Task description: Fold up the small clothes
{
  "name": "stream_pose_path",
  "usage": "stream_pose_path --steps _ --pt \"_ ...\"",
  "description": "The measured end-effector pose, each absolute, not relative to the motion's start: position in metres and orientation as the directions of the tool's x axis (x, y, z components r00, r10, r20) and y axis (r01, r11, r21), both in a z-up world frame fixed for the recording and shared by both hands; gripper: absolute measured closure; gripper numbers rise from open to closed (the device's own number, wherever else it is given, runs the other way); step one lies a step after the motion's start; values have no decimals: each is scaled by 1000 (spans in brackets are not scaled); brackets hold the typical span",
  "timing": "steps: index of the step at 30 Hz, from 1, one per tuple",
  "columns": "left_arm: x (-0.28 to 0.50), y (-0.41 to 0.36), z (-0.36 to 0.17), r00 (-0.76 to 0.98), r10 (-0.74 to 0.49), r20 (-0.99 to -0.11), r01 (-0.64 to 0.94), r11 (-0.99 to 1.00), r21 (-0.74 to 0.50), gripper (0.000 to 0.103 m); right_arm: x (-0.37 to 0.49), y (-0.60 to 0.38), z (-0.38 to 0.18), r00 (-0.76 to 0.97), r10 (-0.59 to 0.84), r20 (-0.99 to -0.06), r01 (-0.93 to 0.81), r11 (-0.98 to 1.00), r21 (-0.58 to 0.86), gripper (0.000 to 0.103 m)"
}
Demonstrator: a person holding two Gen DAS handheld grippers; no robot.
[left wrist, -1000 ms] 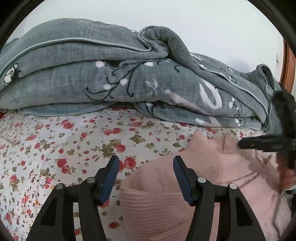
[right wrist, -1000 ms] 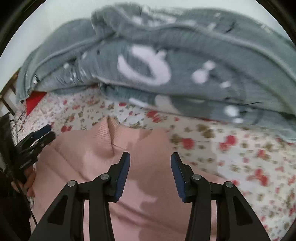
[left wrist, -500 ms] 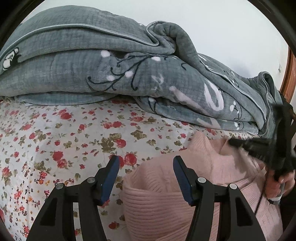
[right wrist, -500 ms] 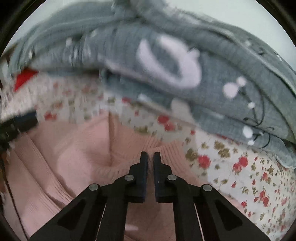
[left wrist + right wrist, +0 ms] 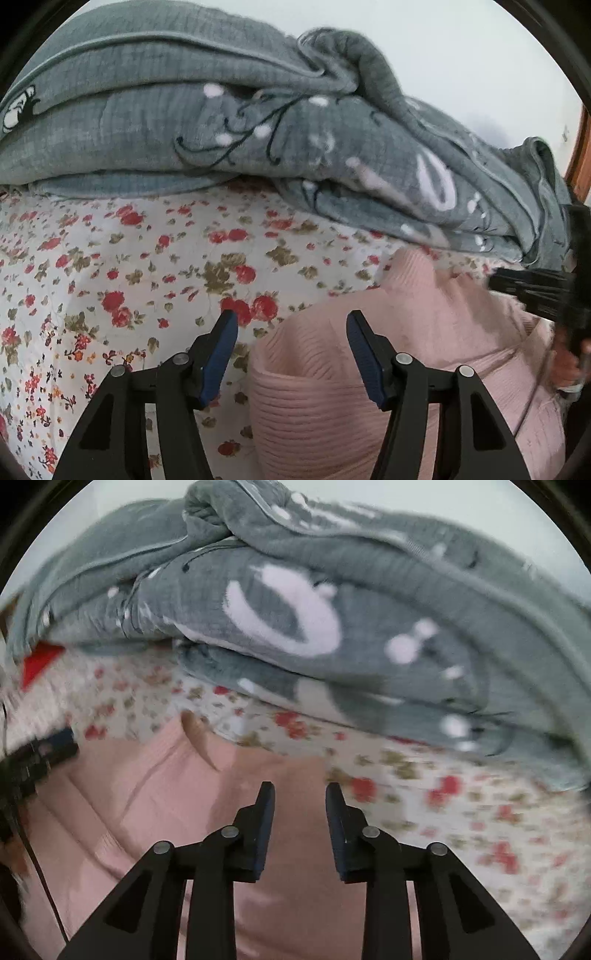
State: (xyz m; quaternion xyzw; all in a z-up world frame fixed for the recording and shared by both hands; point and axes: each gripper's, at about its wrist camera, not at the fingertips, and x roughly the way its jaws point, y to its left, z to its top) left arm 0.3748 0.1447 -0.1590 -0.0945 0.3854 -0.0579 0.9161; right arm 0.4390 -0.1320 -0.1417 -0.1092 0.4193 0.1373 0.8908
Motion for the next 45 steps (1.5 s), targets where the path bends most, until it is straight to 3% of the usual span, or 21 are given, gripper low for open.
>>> stream_pose_path --steps 3,6,8,9,11,12,13,15,16,18,20,22,25,27,29,32,39,41,42,43,45 --pt "387 141 -174 623 -145 -769 -1 983 -186 42 420 -156 -130 627 109 -771 -306 945 -115 75" --pt "385 137 -173 632 -126 -765 1 987 -162 46 399 -196 -128 622 110 -775 -256 964 -68 67" --pt "385 134 -173 631 -151 -761 29 985 -172 71 391 -221 -134 626 90 -775 -204 978 -51 49" --pt "385 132 -173 633 -158 -758 39 984 -173 73 388 -231 -137 624 91 -776 -187 982 -35 46" --pt "382 132 -170 648 -182 -739 60 980 -189 89 392 -251 -150 589 115 -800 -150 988 32 46" --pt "381 133 -168 656 -198 -728 71 977 -202 90 395 -254 -156 575 135 -807 -151 987 58 46" --pt "379 136 -166 668 -200 -717 65 975 -212 91 399 -256 -165 575 140 -806 -151 987 63 47" --pt "373 144 -159 707 -204 -677 45 968 -246 91 397 -249 -168 617 113 -779 -159 987 18 73" --pt "370 150 -154 733 -211 -647 35 961 -273 91 393 -247 -165 630 129 -766 -173 985 23 98" --pt "371 150 -157 724 -208 -657 29 962 -272 91 386 -254 -156 686 88 -722 -119 993 9 99" --pt "384 139 -170 656 -171 -735 21 978 -209 91 396 -262 -171 630 122 -767 -109 992 69 99" --pt "385 136 -170 648 -158 -745 20 981 -191 85 396 -263 -172 631 134 -764 -108 990 85 99" --pt "386 141 -168 643 -147 -751 -9 980 -199 57 393 -263 -171 635 129 -762 -109 991 78 95" --pt "380 143 -161 663 -147 -734 -6 979 -202 54 387 -263 -161 640 114 -760 -94 993 69 84" --pt "371 142 -148 678 -136 -722 11 984 -175 46 372 -263 -145 673 96 -733 -91 995 46 62" --pt "354 141 -129 696 -108 -710 3 989 -147 36 344 -264 -122 706 132 -696 -126 990 60 44" --pt "313 143 -154 642 -177 -746 -12 970 -241 35 325 -267 -157 622 169 -765 -104 986 132 43" --pt "313 142 -166 629 -183 -755 -27 966 -257 44 327 -274 -167 618 205 -759 -87 977 192 48" --pt "313 143 -166 632 -206 -747 -12 961 -276 67 327 -276 -167 623 212 -753 -85 975 204 53" --pt "312 141 -164 636 -242 -733 18 954 -299 80 327 -277 -167 630 206 -749 -77 976 204 66" --pt "310 133 -163 649 -205 -733 24 968 -250 81 326 -275 -168 638 176 -750 -56 982 182 72"
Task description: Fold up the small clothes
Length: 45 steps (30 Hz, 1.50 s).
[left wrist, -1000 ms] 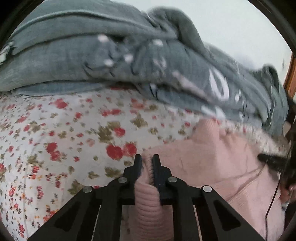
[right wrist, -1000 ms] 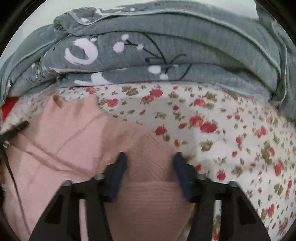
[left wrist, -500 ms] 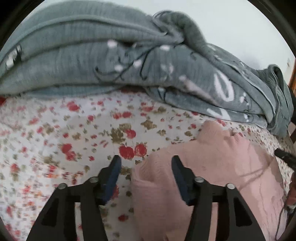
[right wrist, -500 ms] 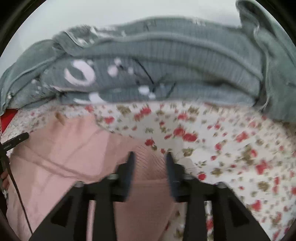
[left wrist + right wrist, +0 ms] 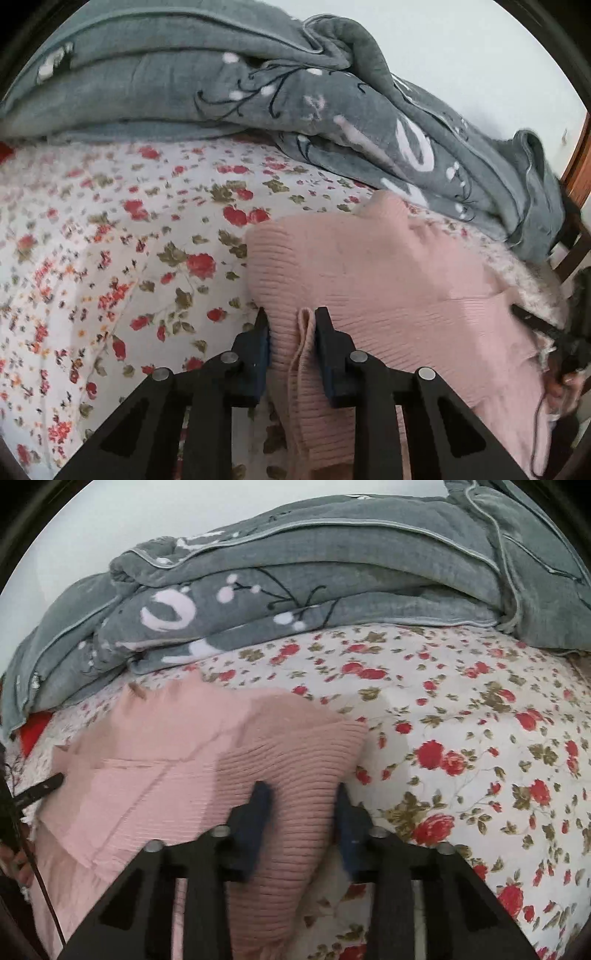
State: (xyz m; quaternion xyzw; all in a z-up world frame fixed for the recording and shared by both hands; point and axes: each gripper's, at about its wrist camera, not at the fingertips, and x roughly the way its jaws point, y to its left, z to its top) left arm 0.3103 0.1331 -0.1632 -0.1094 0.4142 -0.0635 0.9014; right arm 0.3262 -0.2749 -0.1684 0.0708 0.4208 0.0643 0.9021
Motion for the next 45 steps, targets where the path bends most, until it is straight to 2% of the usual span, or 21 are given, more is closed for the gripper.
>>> stream_pose_path --steps 3,5,8,12,16,21,24,27,30,32,43,45 --pt "308 129 -160 658 -190 -729 31 974 -226 81 325 -273 -168 642 163 -749 -59 985 164 74" --pt "307 133 -158 661 -203 -722 29 969 -246 73 324 -276 -167 644 177 -745 -63 982 179 72" --pt "299 137 -150 669 -185 -719 0 968 -249 66 322 -285 -162 644 192 -741 -37 975 220 66" --pt "265 130 -133 688 -125 -715 -15 982 -187 56 286 -284 -139 671 71 -738 21 993 115 66" --pt "210 120 -118 703 -109 -703 -3 988 -156 55 226 -280 -123 697 -37 -716 60 998 7 67" --pt "140 109 -113 699 -70 -711 -5 995 -103 55 148 -276 -117 669 102 -736 -22 993 118 68" --pt "105 108 -117 698 -91 -710 3 992 -124 55 109 -270 -120 688 98 -719 -43 995 95 68" --pt "71 103 -129 685 -129 -717 28 988 -151 42 75 -268 -128 681 144 -718 -73 989 129 64" --pt "51 94 -139 679 -137 -721 51 989 -139 39 46 -263 -139 665 164 -729 -85 986 144 61" --pt "40 86 -144 682 -126 -721 59 991 -117 32 29 -259 -146 659 171 -732 -94 985 146 59" --pt "8 64 -168 704 -74 -706 16 996 -89 32 -12 -225 -179 660 189 -727 -134 982 134 59" --pt "8 63 -170 703 -63 -708 7 997 -81 36 -12 -219 -183 663 182 -726 -140 983 118 63"
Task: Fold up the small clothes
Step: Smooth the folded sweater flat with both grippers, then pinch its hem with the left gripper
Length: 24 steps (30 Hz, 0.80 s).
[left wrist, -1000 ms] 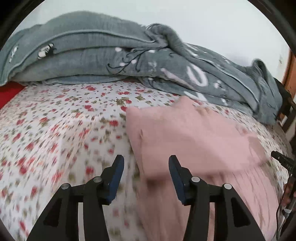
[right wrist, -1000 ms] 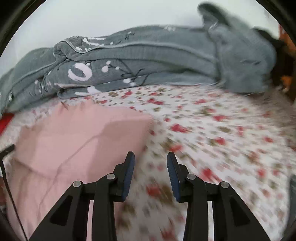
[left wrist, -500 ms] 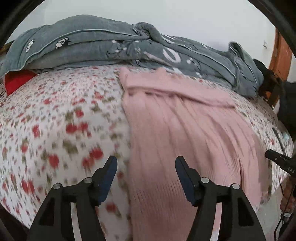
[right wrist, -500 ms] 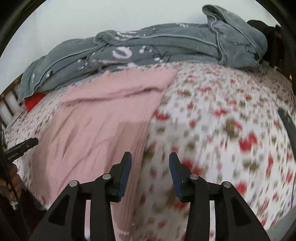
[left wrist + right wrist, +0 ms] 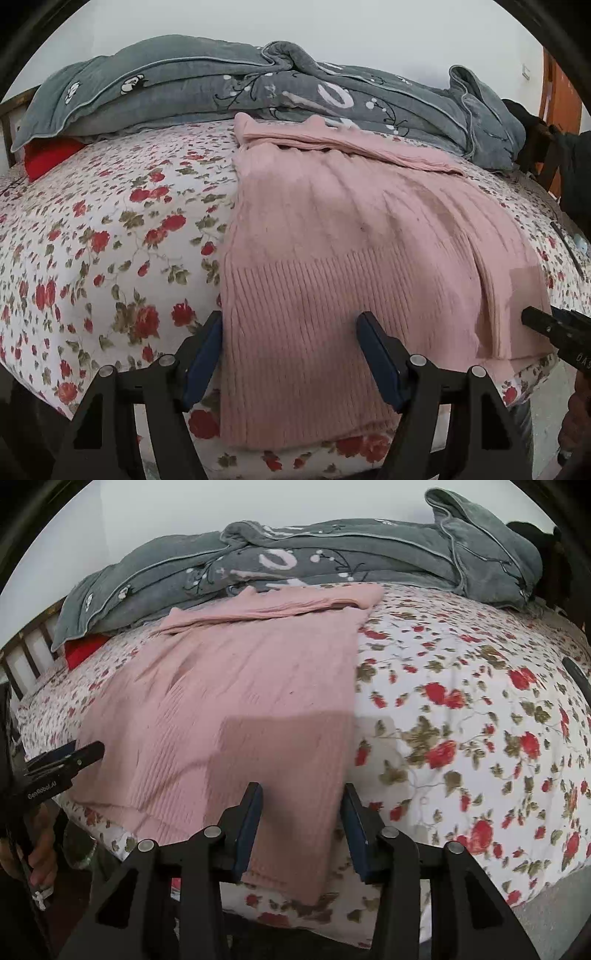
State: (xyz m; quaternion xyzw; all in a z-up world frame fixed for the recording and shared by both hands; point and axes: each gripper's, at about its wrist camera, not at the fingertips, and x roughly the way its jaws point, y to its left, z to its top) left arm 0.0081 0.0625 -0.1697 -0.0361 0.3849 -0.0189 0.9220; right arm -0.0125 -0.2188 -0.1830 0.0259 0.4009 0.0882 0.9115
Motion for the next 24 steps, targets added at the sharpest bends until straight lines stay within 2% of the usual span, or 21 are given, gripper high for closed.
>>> stream_pose_path --steps 1,2,3,4,5,6,13,24 --pt "8 62 -170 704 -62 -707 4 996 -84 42 -12 -217 -185 662 176 -729 -137 984 113 69" --pt "8 62 -170 704 -62 -707 0 996 -87 50 -11 -216 -186 662 173 -729 -135 985 111 80" --pt "8 62 -169 703 -62 -709 -3 996 -90 54 -12 -216 -187 668 176 -723 -132 984 117 87" --pt "8 62 -167 703 -66 -709 -3 995 -95 67 -12 -216 -186 674 181 -716 -129 984 127 95" --pt "8 62 -166 703 -64 -708 -6 995 -97 82 -13 -216 -185 677 188 -711 -126 982 140 97" --pt "8 63 -165 702 -65 -709 -9 995 -101 89 -13 -217 -183 683 188 -706 -123 982 143 97" --pt "6 77 -159 692 -146 -707 -14 977 -215 93 -22 -227 -169 710 192 -677 -112 981 161 98" --pt "-4 102 -159 698 -144 -702 -54 966 -251 94 -27 -257 -168 711 224 -667 -74 967 246 99"
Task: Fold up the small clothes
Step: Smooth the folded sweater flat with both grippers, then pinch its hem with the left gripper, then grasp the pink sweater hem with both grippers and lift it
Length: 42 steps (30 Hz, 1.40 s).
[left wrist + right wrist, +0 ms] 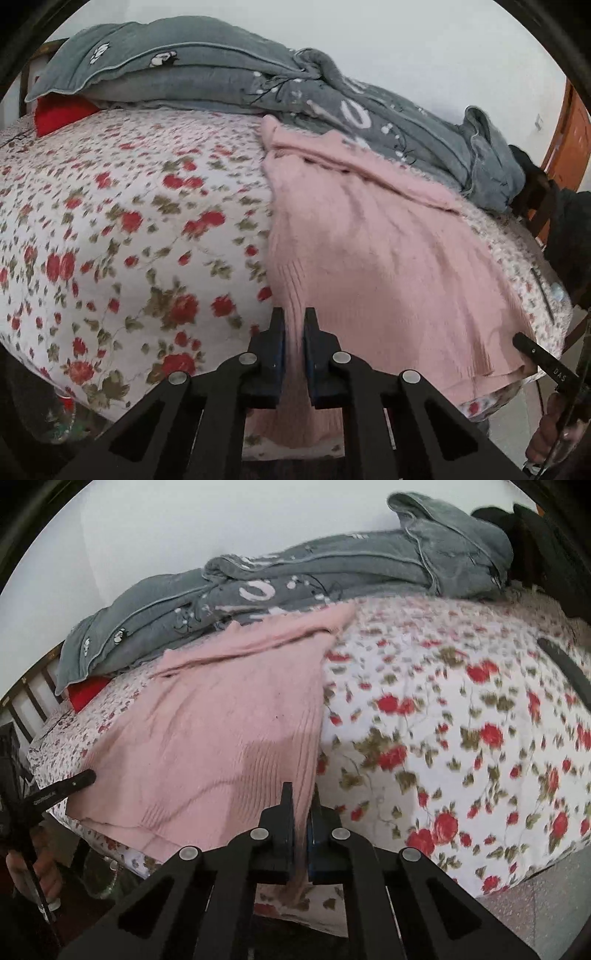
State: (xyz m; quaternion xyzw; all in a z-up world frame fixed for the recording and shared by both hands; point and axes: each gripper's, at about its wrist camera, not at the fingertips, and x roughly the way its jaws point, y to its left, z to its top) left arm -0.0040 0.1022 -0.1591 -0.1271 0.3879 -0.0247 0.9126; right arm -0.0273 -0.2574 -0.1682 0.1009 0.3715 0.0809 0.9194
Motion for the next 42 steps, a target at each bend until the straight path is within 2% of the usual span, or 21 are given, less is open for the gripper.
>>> stream_pose_path --steps 5,10,12,14,16,18,21,22,23,24,25,27,31,34,35,37,38,39,40,41,42 --pt "-8 113 -167 690 -151 -708 -69 960 -272 94 -22 -255 -189 678 193 -709 -54 975 214 98" --pt "-10 115 -162 683 -195 -704 -36 954 -299 92 -30 -245 -179 691 111 -714 -80 994 77 93" --pt "-11 112 -160 680 -213 -702 -16 952 -305 80 -35 -249 -174 694 141 -706 -94 990 106 90" --pt "-12 105 -160 677 -233 -698 9 951 -309 47 -36 -251 -171 700 163 -695 -97 986 133 80" --pt "-12 95 -161 677 -237 -697 37 957 -289 42 -34 -253 -173 693 199 -693 -103 979 178 71" --pt "-11 83 -165 672 -192 -716 33 973 -229 43 -30 -252 -177 676 227 -701 -112 972 207 70" --pt "-10 75 -172 654 -144 -743 14 984 -178 44 -25 -244 -191 648 215 -730 -113 976 186 69" --pt "-11 75 -175 650 -130 -749 4 986 -168 54 -28 -243 -191 664 207 -718 -119 978 172 70" --pt "-11 77 -177 643 -116 -757 -8 987 -158 70 -28 -241 -192 662 202 -722 -123 979 161 72" --pt "-12 78 -177 648 -91 -756 -23 990 -139 77 -29 -241 -191 658 196 -727 -121 981 154 78" --pt "-12 83 -175 650 -91 -755 -24 990 -140 92 -28 -240 -191 655 197 -729 -123 980 155 98" --pt "-15 91 -171 652 -119 -749 -23 984 -177 96 -29 -243 -191 653 210 -728 -132 978 165 98" --pt "-19 99 -170 642 -118 -758 -34 983 -182 95 -37 -252 -189 668 223 -710 -120 974 193 98" --pt "-16 96 -175 620 -125 -775 -39 981 -190 91 -34 -257 -194 636 265 -725 -110 961 255 97" --pt "-16 95 -175 619 -127 -775 -44 980 -195 83 -33 -258 -196 631 270 -727 -103 958 267 96" --pt "-15 94 -175 614 -156 -774 -40 973 -228 76 -31 -257 -195 628 293 -721 -107 950 293 89" --pt "-14 94 -175 611 -157 -776 -47 971 -233 77 -30 -257 -196 621 307 -721 -108 945 309 88" --pt "-13 94 -175 605 -154 -781 -56 970 -235 78 -29 -257 -196 615 317 -722 -103 940 325 88" --pt "-12 95 -175 600 -154 -785 -59 970 -236 96 -28 -257 -196 609 318 -726 -101 940 327 91" --pt "-12 96 -174 592 -161 -789 -64 967 -245 96 -27 -255 -194 608 316 -729 -108 942 319 99" --pt "-12 99 -171 593 -175 -786 -68 962 -265 96 -28 -254 -192 604 315 -732 -116 944 310 98"
